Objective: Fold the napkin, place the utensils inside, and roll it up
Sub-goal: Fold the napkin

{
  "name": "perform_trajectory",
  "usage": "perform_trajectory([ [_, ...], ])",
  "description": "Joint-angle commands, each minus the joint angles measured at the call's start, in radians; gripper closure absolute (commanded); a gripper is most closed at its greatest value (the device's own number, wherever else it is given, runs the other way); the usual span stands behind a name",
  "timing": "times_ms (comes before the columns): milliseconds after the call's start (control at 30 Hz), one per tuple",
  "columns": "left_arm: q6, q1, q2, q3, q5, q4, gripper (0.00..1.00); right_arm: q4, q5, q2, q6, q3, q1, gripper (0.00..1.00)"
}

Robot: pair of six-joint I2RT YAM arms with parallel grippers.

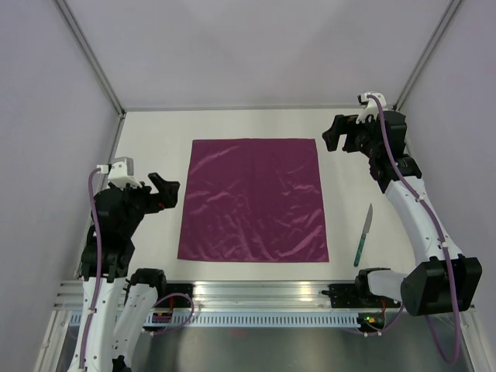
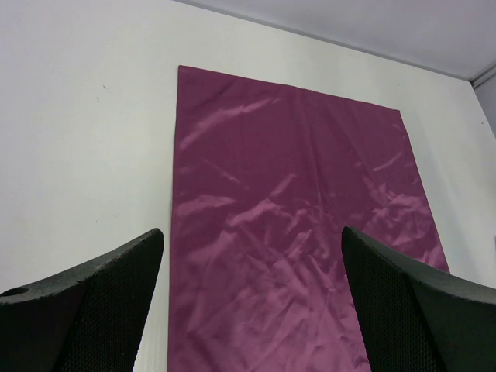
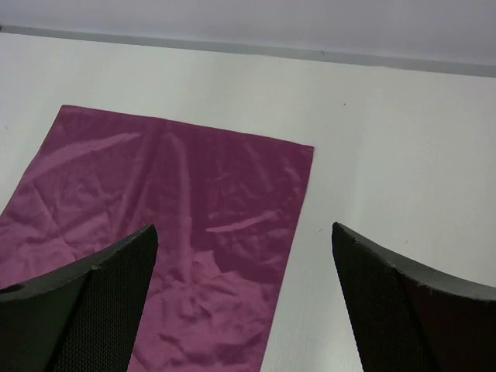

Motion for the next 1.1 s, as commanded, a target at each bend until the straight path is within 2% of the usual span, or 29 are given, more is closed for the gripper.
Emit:
perform_trajectory([
  [0, -0.003, 0.002, 0.006, -0.001, 0.028, -0.026, 0.0, 0.03, -0.001, -0.024, 0.001, -0.013, 0.001, 0.02],
  [400, -0.002, 0.002, 0.009, 0.001, 0.031, -0.026, 0.0, 0.037, -0.019, -0.038, 0.003, -0.014, 0.002, 0.02],
  [500, 0.002, 0.002, -0.004, 0.013, 0.019, -0.026, 0.0, 0.017, -0.02, -0.017, 0.01, 0.03, 0.043, 0.04],
  [600, -0.005, 0.002, -0.014, 0.042, 0.005, -0.02, 0.0, -0.034, 0.039, 0.058, -0.019, 0.111, 0.18, 0.09],
  [800, -0.031, 0.002, 0.073, 0.353, 0.008, -0.078, 0.0, -0.059, 0.226, 0.233, -0.06, 0.191, 0.618, 0.14],
  [900, -0.031, 0.003, 0.149, 0.483, -0.019, -0.113, 0.0, -0.045, 0.266, 0.31, -0.063, 0.207, 0.732, 0.19],
  [1000, -0.031, 0.002, 0.188, 0.554, -0.032, -0.126, 0.0, -0.036, 0.296, 0.446, -0.082, 0.237, 0.903, 0.26],
  [1067, -0.029, 0.002, 0.199, 0.577, -0.056, -0.13, 0.0, -0.025, 0.315, 0.492, -0.091, 0.254, 0.97, 0.3],
])
